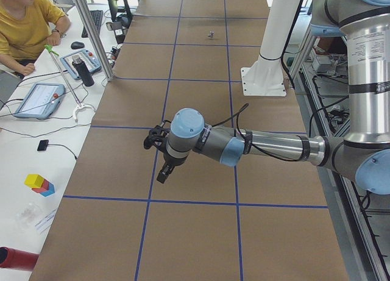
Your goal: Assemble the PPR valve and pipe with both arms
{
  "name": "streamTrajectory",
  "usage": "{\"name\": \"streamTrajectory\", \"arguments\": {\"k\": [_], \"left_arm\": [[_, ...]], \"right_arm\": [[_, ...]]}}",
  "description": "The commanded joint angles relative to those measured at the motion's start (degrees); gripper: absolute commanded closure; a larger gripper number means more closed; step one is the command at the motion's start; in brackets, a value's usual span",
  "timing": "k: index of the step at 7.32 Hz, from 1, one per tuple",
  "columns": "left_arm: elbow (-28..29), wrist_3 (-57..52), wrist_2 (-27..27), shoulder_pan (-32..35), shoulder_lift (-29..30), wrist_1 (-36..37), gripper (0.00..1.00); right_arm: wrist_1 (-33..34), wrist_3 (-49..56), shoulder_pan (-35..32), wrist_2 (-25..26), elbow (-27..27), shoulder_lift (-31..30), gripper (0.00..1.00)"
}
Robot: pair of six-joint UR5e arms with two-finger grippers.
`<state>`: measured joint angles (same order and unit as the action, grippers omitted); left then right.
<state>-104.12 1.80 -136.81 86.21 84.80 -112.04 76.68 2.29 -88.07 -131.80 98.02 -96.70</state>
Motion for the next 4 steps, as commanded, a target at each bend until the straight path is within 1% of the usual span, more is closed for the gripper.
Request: {"name": "streamTrajectory", "arguments": {"k": [1,2,3,4], "left_arm": [[-0.29,11.8,0.23,-6.89,0.82,-10.66,0.0],[-0.38,18.43,-0.21,-11.98,0.03,-13.27,0.0],[-2.47,24.51,0.4,-16.82,0.02,-13.12,0.0],[-3.97,31.27,0.75,-19.65,-0.94,-13.38,0.0]], "right_arm": [[-0.04,0.08,0.0,0.05,-0.9,0.38,0.0],[-0.56,0.17,0.0,-0.03,-0.9,0.2,0.0],[-2.66,0.17,0.0,-0.03,-2.04,0.03,0.0],[-5.9,0.17,0.0,0.05,-4.57,0.03,0.0]]}}
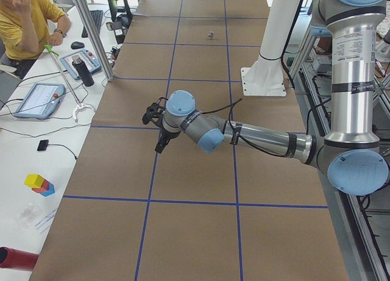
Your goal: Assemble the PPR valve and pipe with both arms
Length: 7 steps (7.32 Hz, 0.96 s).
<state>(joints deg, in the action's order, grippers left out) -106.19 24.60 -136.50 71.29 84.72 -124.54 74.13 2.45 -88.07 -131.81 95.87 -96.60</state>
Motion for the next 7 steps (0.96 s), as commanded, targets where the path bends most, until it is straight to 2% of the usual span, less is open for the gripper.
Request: {"name": "streamTrajectory", "arguments": {"k": [1,2,3,6,7], "left_arm": [[-3.57,12.1,4.54,-7.72,-2.09,-1.14,0.0],[-5.15,16.75,10.84,-12.97,-2.36,-0.97,0.0],[-6.38,22.45,15.0,-18.59,-2.28,-0.8,0.0],[-8.42,30.23,23.54,-29.87,-2.1,-0.36,0.0],[-8.42,30.25,26.43,-31.64,-2.1,2.43,0.0]], "right_arm": [[-8.42,-0.07,0.0,-0.11,-5.83,-0.07,0.0],[-15.17,-0.07,0.0,-0.28,-9.35,-0.07,0.0],[-17.77,-0.25,0.0,-0.9,-10.51,-0.07,0.0],[-17.61,-0.34,0.0,-0.99,-11.23,-0.07,0.0],[-17.62,-0.34,0.0,-0.99,-11.23,-0.07,0.0]]}}
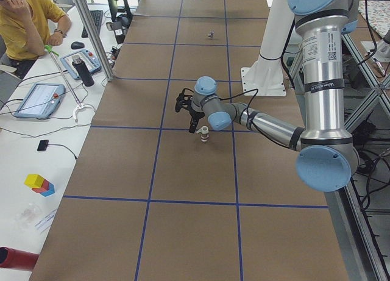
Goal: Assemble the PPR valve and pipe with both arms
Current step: 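Lower the left gripper onto the silver valve and grasp it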
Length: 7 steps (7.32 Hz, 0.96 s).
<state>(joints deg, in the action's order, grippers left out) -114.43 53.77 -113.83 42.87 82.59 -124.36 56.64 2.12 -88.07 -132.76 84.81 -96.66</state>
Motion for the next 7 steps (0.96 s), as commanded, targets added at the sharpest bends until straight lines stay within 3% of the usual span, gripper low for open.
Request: {"name": "streamTrajectory", "arguments": {"k": [1,7], "left_arm": [[-0.09,0.99,4.23,-4.1,0.12,4.02,0.0],[0.43,0.81,5.9,-7.18,-1.99,4.57,0.02]], "right_arm": [[-0.13,-0.01,0.0,0.05,-0.17,0.07,0.0],[-0.04,-0.01,0.0,0.05,-0.17,-0.02,0.0]]}}
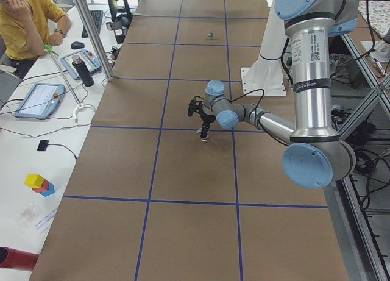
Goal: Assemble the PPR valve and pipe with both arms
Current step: 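Lower the left gripper onto the silver valve and grasp it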
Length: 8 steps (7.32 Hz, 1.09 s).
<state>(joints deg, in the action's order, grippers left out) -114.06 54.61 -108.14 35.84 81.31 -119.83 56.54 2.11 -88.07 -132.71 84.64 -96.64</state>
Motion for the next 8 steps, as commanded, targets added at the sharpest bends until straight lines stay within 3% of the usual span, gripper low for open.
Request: {"name": "streamTrajectory", "arguments": {"k": [1,2,4,6,8], "left_arm": [[-0.02,-0.03,0.21,-0.15,-0.72,0.03,0.07],[-0.11,-0.03,1.17,-0.15,-0.63,0.03,0.28],[-0.02,-0.03,1.35,-0.94,-0.54,0.03,0.59],[-0.37,-0.03,1.27,-1.12,-0.19,0.03,1.0],[-2.04,0.14,0.92,-1.03,0.69,0.12,1.0]], "right_arm": [[-0.02,0.0,0.0,0.0,0.0,-0.04,0.0],[0.06,0.0,0.0,0.0,-0.09,-0.04,0.0],[0.06,0.0,0.0,0.0,-0.09,-0.04,0.0],[0.06,0.0,0.0,0.09,-0.09,0.05,0.0],[-0.03,0.0,0.0,0.0,-0.17,0.05,0.0]]}}
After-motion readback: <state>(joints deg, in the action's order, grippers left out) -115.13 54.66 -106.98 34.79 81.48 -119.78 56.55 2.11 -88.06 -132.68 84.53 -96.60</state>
